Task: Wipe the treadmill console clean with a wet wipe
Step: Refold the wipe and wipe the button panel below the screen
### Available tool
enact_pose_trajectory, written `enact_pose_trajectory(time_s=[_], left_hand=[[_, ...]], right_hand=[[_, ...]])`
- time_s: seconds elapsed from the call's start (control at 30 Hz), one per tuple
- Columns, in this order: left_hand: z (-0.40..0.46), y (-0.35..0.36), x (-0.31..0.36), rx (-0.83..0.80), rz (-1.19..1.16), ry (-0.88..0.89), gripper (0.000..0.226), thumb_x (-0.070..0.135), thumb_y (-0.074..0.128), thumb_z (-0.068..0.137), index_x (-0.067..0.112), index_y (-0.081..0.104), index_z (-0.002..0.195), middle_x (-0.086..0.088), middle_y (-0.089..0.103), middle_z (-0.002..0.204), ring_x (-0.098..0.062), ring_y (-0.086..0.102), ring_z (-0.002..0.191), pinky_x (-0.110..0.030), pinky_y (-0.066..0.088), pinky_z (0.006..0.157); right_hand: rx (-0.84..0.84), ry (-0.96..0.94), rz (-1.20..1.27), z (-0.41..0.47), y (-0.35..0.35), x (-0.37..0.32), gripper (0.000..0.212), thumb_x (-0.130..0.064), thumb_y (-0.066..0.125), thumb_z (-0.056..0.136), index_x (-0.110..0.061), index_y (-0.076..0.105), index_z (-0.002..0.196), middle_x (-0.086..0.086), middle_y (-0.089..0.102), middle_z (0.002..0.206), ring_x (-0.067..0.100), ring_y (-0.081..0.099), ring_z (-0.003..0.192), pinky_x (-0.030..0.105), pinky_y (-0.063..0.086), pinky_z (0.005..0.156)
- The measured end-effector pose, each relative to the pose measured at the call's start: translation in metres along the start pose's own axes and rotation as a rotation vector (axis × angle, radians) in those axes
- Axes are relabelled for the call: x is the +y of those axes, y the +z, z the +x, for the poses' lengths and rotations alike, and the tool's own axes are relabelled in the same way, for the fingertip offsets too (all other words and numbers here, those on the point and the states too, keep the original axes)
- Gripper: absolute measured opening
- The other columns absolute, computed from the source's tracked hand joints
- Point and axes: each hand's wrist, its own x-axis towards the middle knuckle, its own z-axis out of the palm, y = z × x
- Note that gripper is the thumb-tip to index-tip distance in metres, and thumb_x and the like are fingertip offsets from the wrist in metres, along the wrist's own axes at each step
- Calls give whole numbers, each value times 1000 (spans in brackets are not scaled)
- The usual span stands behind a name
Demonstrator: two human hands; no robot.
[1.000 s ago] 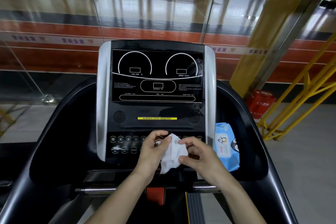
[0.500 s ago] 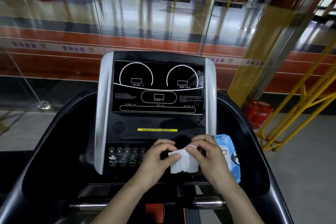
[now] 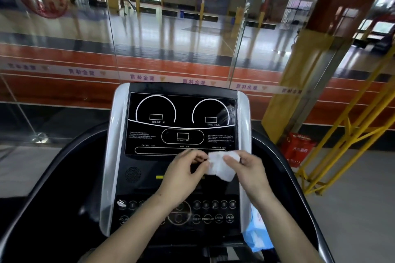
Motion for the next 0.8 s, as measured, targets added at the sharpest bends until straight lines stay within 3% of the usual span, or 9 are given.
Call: enact_pose_trajectory(time_s=[0.13, 0.2, 0.3, 0.37, 0.47, 0.53, 0.6, 0.67, 0.8], left_hand=[[24, -3, 0, 53, 294, 120, 26, 42, 55, 102, 32, 64, 123, 18, 60, 120, -7, 53, 118, -37, 45, 104], [33, -3, 2, 64, 393, 158, 27, 42, 52, 102, 31, 63, 125, 16, 58, 123, -9, 52, 118, -37, 43, 104], [45, 0, 3, 77, 477, 175, 26, 42, 50, 103, 33, 61, 126, 16, 54, 124, -9, 49, 119, -34, 40, 101], [51, 2, 3, 75, 502, 174, 26, 41, 50, 103, 33, 60, 126, 15, 54, 124, -10, 48, 120, -33, 38, 99], [55, 4, 1, 103, 512, 176, 25, 39, 50, 101, 32, 61, 123, 14, 55, 122, -10, 50, 118, -32, 38, 95], [54, 4, -2, 136, 499, 187, 24, 39, 49, 100, 32, 62, 119, 14, 56, 118, -10, 53, 114, -32, 40, 92], [51, 3, -6, 161, 486, 197, 27, 41, 45, 99, 32, 62, 117, 15, 57, 115, -9, 54, 112, -33, 43, 92], [49, 1, -10, 179, 469, 191, 26, 41, 45, 99, 32, 62, 117, 16, 57, 115, -8, 54, 111, -34, 44, 92], [47, -3, -17, 198, 469, 174, 23, 37, 50, 99, 32, 62, 117, 16, 58, 115, -9, 56, 110, -36, 45, 94]], right_hand=[[233, -180, -146, 45, -10, -19, 12, -24, 74, 94, -22, 75, 83, 19, 73, 83, 19, 62, 67, 40, 51, 65], [360, -304, -282, 64, -12, -31, 16, -27, 70, 97, -30, 71, 81, 17, 71, 81, 24, 61, 66, 37, 49, 64], [527, -477, -367, 95, -7, -47, 10, -21, 67, 100, -18, 75, 94, 12, 71, 77, 28, 65, 69, 36, 48, 65], [572, -602, -479, 119, -1, -48, 11, -12, 70, 97, -11, 76, 106, 10, 74, 79, 27, 69, 67, 36, 55, 63], [436, -705, -759, 148, 9, -33, 31, 0, 71, 89, -9, 74, 119, 12, 79, 96, 34, 76, 76, 40, 62, 67], [332, -761, -894, 151, 17, -21, 41, 13, 69, 80, -3, 73, 118, 16, 76, 117, 36, 76, 100, 45, 63, 75], [284, -831, -1016, 148, 21, -7, 50, 17, 68, 78, 2, 68, 126, 18, 69, 134, 30, 67, 125, 40, 61, 90], [232, -835, -1039, 140, 21, 2, 52, 4, 64, 89, 1, 59, 140, 18, 59, 147, 26, 52, 142, 36, 51, 109], [169, -821, -1058, 105, 15, 22, 56, -20, 41, 96, -4, 54, 148, 12, 53, 155, 20, 43, 149, 41, 37, 121]])
